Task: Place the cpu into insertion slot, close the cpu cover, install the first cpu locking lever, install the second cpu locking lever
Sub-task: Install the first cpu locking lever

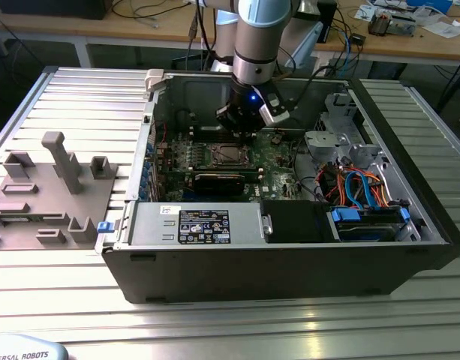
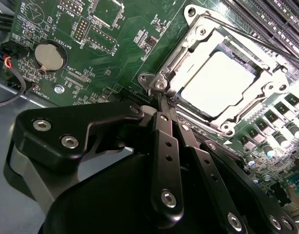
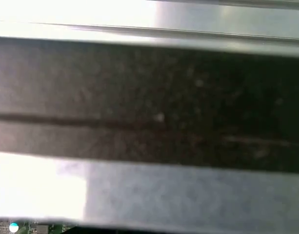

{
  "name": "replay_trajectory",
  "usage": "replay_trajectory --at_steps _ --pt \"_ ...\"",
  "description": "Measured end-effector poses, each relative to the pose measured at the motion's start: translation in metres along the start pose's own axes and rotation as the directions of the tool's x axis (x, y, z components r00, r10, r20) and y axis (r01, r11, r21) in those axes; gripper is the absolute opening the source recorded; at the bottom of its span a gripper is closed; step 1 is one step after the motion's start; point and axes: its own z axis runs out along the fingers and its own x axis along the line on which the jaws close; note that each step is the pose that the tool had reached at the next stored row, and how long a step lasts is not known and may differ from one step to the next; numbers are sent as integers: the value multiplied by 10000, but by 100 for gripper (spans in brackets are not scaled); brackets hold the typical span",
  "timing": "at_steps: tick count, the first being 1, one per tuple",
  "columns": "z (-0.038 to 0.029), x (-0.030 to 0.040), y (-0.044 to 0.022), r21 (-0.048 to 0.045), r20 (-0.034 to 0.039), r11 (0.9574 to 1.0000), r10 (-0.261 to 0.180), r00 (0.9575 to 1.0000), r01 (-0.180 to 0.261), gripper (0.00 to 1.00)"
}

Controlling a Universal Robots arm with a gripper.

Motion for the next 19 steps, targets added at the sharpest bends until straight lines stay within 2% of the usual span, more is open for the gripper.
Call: replay_trajectory --at_steps 2,4,5,8,19 --pt "2 14 1 -75 3 10000 -1 10000 1 11" --pt "6 53 4 -226 16 9997 -2 10000 3 11" --pt "7 63 4 -274 19 9996 -3 10000 3 11" --pt "8 74 5 -376 26 9993 -6 10000 7 11" --pt "23 77 -26 -390 26 9992 -4 10000 5 11"
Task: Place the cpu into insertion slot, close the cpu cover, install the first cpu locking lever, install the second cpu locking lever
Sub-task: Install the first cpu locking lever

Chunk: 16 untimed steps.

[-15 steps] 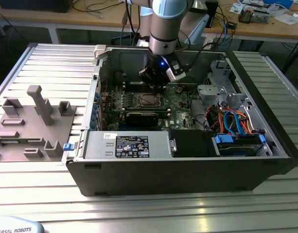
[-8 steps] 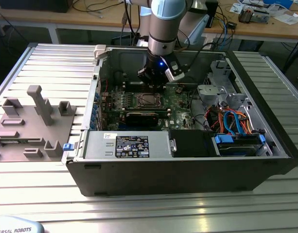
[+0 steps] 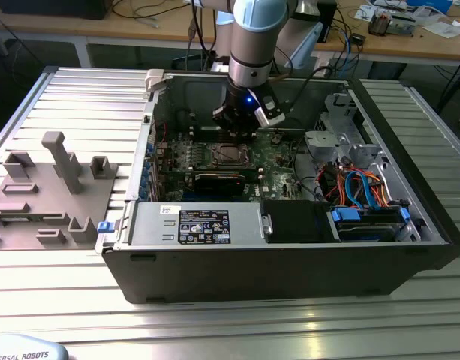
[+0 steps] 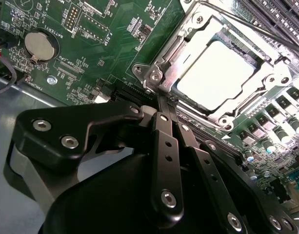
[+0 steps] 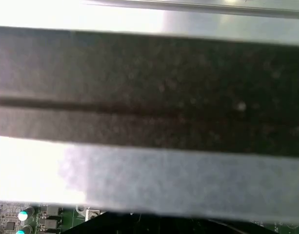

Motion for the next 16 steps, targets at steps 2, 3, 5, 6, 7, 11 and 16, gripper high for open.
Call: replay_trajectory --at_steps 2,3,5,6,7,11,16 --pt "4 0 -1 3 -1 10000 0 10000 0 11" --pt "5 0 -1 0 -2 10000 0 10000 0 11" --pt "9 -1 6 -14 1 10000 0 10000 0 11" --pt "9 -1 11 -21 1 10000 0 10000 0 11" --pt "10 -2 16 -22 1 10000 -1 10000 1 11" --pt "2 -3 24 -34 8 10000 -1 10000 1 11" --pt "-25 -1 19 -27 4 10000 0 10000 0 11"
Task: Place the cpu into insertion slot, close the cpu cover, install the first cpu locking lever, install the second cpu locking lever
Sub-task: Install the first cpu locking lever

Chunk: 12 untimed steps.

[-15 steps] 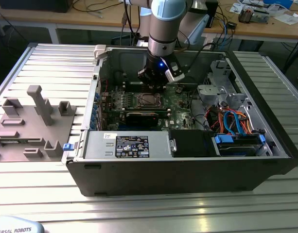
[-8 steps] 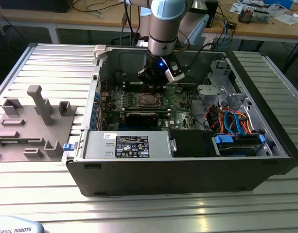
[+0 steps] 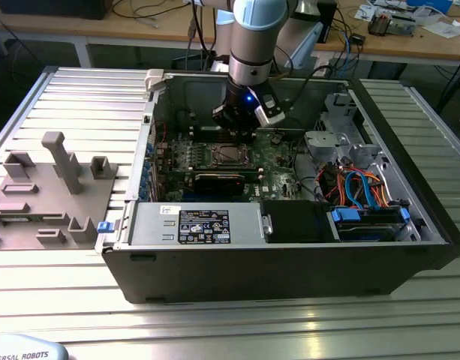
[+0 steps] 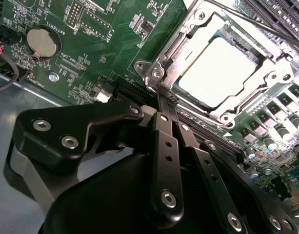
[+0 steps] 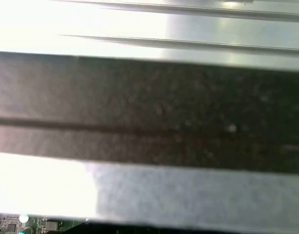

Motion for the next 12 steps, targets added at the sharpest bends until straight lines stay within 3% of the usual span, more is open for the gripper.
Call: replay_trajectory --at_steps 12 --pt "-9 4 -59 1 -1 10000 0 10000 0 11"
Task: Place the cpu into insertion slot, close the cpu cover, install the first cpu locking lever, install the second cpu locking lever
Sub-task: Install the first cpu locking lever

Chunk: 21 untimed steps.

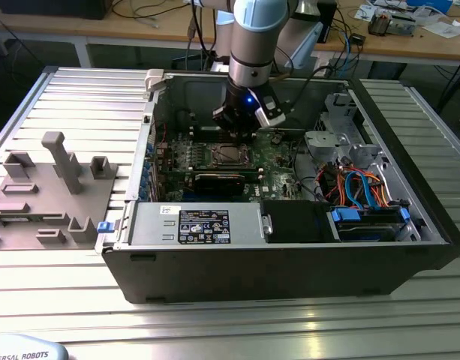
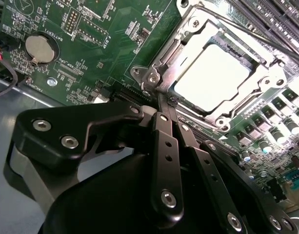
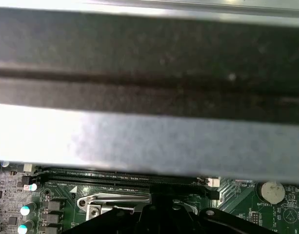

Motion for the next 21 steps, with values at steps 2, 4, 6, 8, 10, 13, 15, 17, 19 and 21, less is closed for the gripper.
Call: replay_trajectory --at_steps 2,4,6,8,10,13,15,17,19,21 --pt "-4 1 -16 -1 0 10000 0 10000 0 11" --pt "-9 2 -33 1 0 10000 -1 10000 1 11" --pt "-12 3 -44 0 0 10000 0 10000 0 11" --pt "-17 4 -62 0 0 10000 0 10000 0 11" --pt "-21 6 -84 0 0 10000 0 10000 0 11" --pt "-28 8 -105 1 0 10000 -1 10000 1 11" --pt "-33 8 -113 0 0 10000 -1 10000 1 11" --pt "-43 9 -124 0 0 10000 0 10000 0 11" --pt "-50 10 -132 0 0 10000 -1 10000 1 11" --pt "-58 10 -141 -1 0 10000 -1 10000 1 11"
